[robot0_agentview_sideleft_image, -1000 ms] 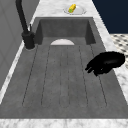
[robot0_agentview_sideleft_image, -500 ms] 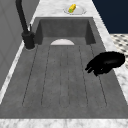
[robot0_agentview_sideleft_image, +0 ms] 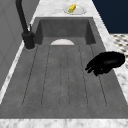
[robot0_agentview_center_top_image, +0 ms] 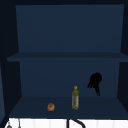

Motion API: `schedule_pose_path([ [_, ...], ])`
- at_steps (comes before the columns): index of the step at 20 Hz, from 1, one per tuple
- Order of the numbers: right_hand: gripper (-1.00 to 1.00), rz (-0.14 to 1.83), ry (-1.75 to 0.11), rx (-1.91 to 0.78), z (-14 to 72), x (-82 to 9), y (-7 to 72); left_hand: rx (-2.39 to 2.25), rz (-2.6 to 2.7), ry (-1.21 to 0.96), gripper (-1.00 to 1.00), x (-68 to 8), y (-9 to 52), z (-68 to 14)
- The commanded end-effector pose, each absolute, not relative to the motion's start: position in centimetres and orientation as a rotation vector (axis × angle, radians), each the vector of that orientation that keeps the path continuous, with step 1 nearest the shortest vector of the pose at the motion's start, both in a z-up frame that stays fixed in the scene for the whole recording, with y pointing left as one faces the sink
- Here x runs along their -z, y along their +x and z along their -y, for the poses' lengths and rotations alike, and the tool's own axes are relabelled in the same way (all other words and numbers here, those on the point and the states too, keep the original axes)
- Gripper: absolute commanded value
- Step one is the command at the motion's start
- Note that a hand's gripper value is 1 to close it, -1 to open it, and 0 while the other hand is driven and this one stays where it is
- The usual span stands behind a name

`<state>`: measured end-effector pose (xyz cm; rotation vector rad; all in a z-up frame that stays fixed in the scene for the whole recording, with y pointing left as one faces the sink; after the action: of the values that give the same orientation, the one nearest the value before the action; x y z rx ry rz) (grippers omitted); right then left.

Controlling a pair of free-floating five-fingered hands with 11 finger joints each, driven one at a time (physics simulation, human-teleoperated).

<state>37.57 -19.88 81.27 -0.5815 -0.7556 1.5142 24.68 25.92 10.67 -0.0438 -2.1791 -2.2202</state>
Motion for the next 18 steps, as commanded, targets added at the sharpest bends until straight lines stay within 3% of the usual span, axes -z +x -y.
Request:
schedule_pose_path([
  [1,-1.00,0.802,-0.630,-1.502,19.9,-80.8,34.5,2.220,2.179,-0.044,0.00,-10.7,24.7,-25.9],
  [18,-1.00,0.855,-0.655,-1.482,20.5,-74.6,22.9,2.220,2.179,-0.044,0.00,-10.7,24.7,-25.9],
])
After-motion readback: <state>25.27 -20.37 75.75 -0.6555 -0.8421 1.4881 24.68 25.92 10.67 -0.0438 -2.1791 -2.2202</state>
